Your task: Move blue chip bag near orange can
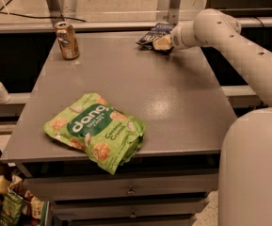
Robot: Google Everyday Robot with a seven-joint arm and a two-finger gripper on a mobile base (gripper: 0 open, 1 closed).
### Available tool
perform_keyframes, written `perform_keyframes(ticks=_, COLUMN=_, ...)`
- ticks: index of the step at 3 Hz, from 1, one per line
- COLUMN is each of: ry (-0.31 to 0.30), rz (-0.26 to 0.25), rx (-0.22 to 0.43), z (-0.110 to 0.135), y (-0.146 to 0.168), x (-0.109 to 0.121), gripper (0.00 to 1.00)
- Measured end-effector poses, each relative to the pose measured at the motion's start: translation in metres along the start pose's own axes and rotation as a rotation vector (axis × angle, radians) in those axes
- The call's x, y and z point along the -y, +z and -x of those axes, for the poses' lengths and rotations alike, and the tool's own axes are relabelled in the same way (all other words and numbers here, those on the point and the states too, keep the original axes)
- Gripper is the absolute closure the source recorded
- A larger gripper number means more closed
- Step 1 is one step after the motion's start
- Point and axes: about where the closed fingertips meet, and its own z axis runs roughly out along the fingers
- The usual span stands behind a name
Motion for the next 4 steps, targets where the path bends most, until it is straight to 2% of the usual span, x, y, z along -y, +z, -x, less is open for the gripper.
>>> perform_keyframes(ticks=2, ry=0.008, rz=-0.007, rx=0.030, z=-0.004, y=-0.023, x=0.011, gripper=0.88)
perform_keyframes(ticks=3, ry=-0.018, rz=0.049, rx=0.086, z=0.014, y=-0.037, x=-0.003, gripper=1.00)
perform_keyframes(ticks=4, ry=-0.071, rz=0.142, rx=0.157, z=0.042, y=-0.039, x=-0.034, gripper=1.00)
